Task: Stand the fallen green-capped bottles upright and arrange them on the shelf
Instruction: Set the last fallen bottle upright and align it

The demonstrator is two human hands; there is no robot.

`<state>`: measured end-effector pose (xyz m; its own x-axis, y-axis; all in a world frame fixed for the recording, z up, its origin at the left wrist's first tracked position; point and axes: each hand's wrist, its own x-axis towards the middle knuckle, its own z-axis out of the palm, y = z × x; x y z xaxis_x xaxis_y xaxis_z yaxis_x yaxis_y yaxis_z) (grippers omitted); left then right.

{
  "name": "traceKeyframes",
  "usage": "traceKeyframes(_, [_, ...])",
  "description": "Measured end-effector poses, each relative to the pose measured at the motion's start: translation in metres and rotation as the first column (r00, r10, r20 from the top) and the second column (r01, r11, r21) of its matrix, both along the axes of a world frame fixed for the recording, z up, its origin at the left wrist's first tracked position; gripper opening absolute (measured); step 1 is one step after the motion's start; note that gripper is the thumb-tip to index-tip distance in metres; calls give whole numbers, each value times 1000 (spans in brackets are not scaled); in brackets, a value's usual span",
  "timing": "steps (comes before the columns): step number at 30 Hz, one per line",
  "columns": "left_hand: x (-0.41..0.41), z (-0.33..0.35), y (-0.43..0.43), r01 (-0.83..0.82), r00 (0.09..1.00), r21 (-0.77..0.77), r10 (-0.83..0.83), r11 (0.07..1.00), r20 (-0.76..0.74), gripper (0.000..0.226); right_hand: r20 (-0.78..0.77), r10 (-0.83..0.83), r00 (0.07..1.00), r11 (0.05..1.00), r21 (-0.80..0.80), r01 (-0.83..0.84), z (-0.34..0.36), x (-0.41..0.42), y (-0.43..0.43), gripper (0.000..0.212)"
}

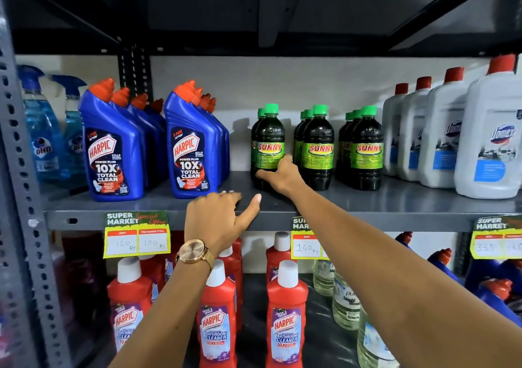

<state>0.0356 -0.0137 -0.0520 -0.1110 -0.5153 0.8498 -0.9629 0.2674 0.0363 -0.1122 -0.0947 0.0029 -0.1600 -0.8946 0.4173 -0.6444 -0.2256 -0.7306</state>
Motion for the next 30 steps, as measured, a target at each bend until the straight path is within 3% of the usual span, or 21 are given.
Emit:
traceKeyframes(9, [-1, 1, 1, -2, 1000, 6, 2, 1000, -5, 68, -79, 57, 995, 997, -42, -60, 0, -2, -2, 73])
traceKeyframes(20, [0, 1, 1, -28, 1000, 9, 28, 1000, 10, 68, -66, 29, 997, 998, -52, -32, -1, 1, -4, 69])
traceKeyframes(28, [2, 2, 2, -9, 1000, 52, 8, 999, 12, 73, 40, 68, 997, 997, 24, -69, 2, -4, 4, 82])
traceKeyframes(30, [2, 3, 3, -4, 1000, 81, 2, 997, 26, 73, 64, 119, 991, 989, 81, -124, 6, -15, 13, 67])
